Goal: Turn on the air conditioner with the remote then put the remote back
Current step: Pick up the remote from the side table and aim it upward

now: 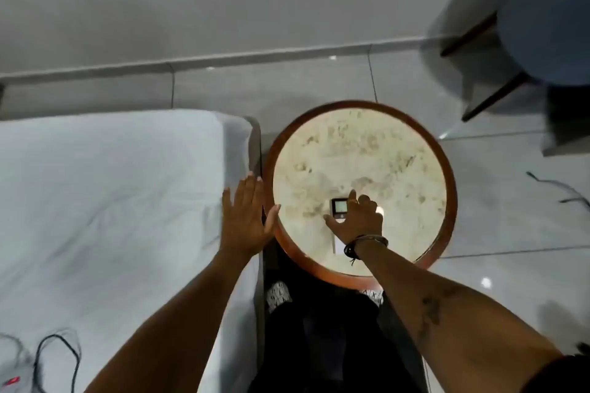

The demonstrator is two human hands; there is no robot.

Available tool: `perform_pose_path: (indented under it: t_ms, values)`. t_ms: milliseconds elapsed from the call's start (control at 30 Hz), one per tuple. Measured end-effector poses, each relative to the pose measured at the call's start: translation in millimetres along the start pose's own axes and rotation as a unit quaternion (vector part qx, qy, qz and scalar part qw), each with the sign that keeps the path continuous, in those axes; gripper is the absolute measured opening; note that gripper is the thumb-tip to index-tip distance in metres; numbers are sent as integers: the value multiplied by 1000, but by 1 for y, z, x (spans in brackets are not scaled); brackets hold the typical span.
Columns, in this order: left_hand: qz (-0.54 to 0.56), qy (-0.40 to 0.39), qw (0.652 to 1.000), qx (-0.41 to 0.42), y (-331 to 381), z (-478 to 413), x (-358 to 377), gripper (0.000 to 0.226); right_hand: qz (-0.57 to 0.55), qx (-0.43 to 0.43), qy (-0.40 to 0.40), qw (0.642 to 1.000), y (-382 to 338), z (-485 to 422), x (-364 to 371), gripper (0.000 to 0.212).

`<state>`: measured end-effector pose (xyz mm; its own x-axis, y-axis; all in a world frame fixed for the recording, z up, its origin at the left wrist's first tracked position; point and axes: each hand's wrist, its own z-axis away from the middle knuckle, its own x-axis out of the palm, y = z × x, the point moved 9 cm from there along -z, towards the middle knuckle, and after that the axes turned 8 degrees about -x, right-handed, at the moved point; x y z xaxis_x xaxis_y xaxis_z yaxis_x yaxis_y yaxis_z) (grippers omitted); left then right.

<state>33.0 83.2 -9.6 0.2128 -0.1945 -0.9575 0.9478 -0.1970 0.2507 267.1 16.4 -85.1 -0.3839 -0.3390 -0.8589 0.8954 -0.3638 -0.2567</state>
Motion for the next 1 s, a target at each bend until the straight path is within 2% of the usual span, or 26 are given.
perform_pose_path:
  t_ms: [167, 300, 400, 500, 800, 1000]
  values:
    - [-30, -64, 997, -11, -10, 1, 76, 66, -53, 150, -64, 985, 44, -18, 75, 88]
    - [-50, -72, 996, 0, -16, -13, 115, 67, -53, 206, -80, 974, 59, -30, 115, 77]
    - [-65, -87, 994, 2, -18, -18, 133, 67, -58, 242, -72, 966, 67, -33, 128, 53]
    - [-70, -89, 994, -11, -20, -23, 138, 68, -59, 246, -56, 966, 71, -40, 133, 43]
    - [-67, -99, 993, 15, -9, -29, 140, 69, -144, 295, -46, 943, 73, -44, 139, 49]
    - [-39, -56, 997, -25, -6, -49, 99, 69, -184, 248, -31, 951, 63, -54, 93, 62]
